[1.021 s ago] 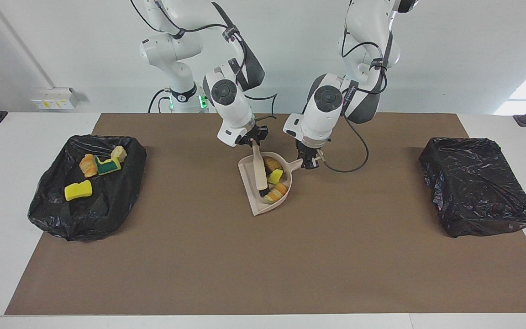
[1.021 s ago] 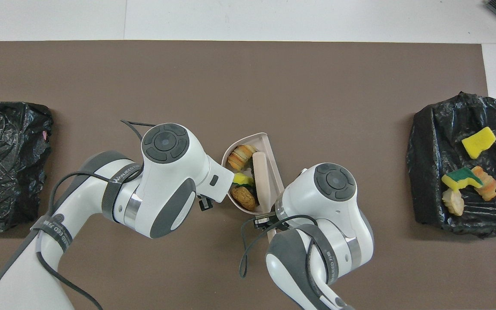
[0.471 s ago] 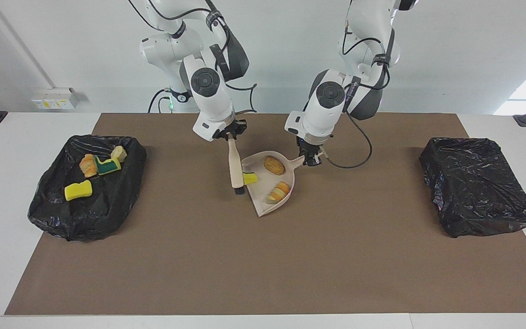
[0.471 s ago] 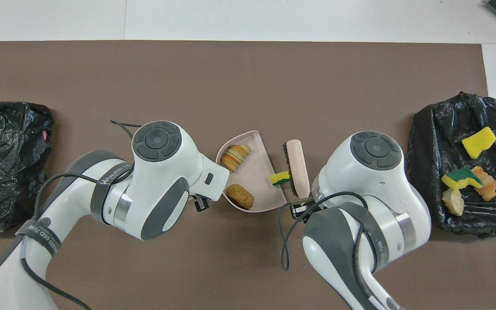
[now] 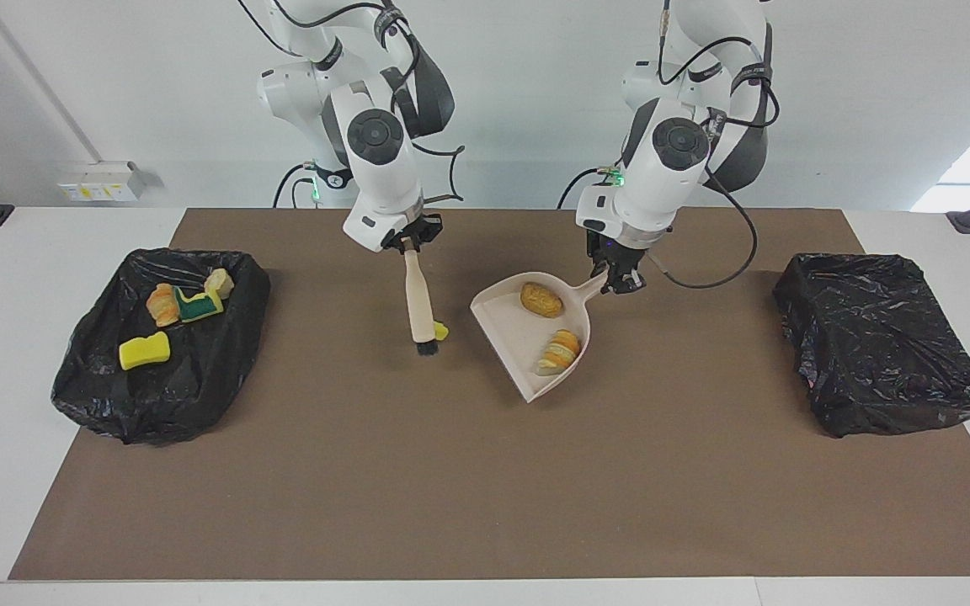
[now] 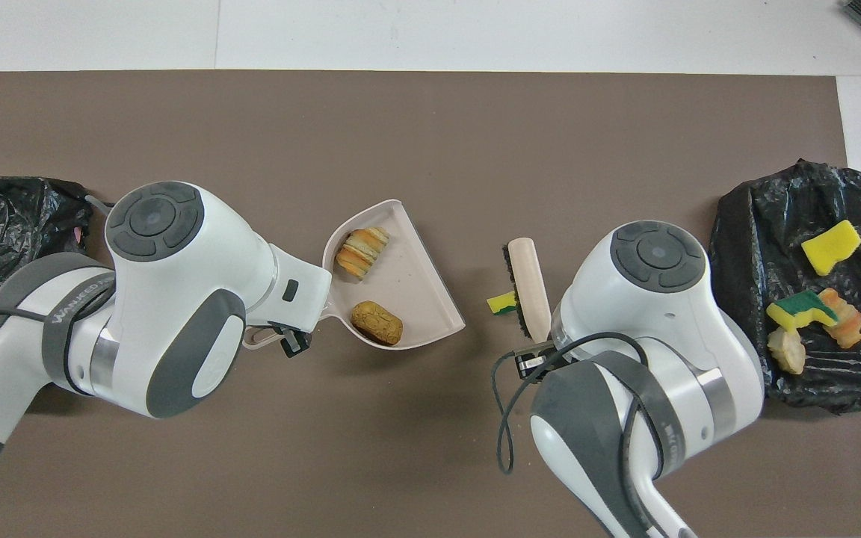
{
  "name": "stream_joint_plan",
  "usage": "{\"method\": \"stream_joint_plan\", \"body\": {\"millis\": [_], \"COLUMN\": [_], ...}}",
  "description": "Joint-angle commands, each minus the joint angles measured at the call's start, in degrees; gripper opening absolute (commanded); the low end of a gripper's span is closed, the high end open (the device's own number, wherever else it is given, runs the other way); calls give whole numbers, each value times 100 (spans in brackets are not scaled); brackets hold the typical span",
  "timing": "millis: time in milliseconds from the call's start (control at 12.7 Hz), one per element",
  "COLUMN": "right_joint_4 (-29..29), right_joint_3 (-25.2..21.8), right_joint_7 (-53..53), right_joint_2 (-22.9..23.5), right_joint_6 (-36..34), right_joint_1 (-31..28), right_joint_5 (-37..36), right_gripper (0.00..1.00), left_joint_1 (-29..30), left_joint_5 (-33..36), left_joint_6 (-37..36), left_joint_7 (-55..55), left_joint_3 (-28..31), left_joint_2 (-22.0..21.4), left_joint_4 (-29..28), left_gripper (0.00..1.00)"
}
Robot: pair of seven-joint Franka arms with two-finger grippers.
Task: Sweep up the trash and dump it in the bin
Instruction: 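Sweep the sponge piece into the dustpan with the right gripper's brush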
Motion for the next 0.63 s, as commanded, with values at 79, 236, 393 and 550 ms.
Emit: {"method": "stream_joint_plan", "body": {"millis": [79, 236, 393, 550], "right_joint_4": [49, 41, 41, 6], "right_joint_3": [76, 85, 85, 85], "right_joint_7": [51, 42, 42, -37], "right_joint_2": [-61, -61, -61, -61], "right_joint_6": [40, 347, 593, 892], "right_joint_1": [31, 180, 321, 426], "right_joint_5": [-1, 252, 612, 876], "right_gripper": [0, 0, 0, 0], "left_joint_1": [-137, -383, -506, -646], "left_joint_5": [-44, -53, -44, -44], "left_joint_6": [243, 647, 754, 894], "left_joint_7": [-44, -96, -263, -473], "left_joint_3": [-29, -29, -29, -29], "left_joint_2": [-465, -546, -520, -484], "left_joint_4": [-831, -1212, -1309, -1379], "left_gripper": [0, 0, 0, 0]}}
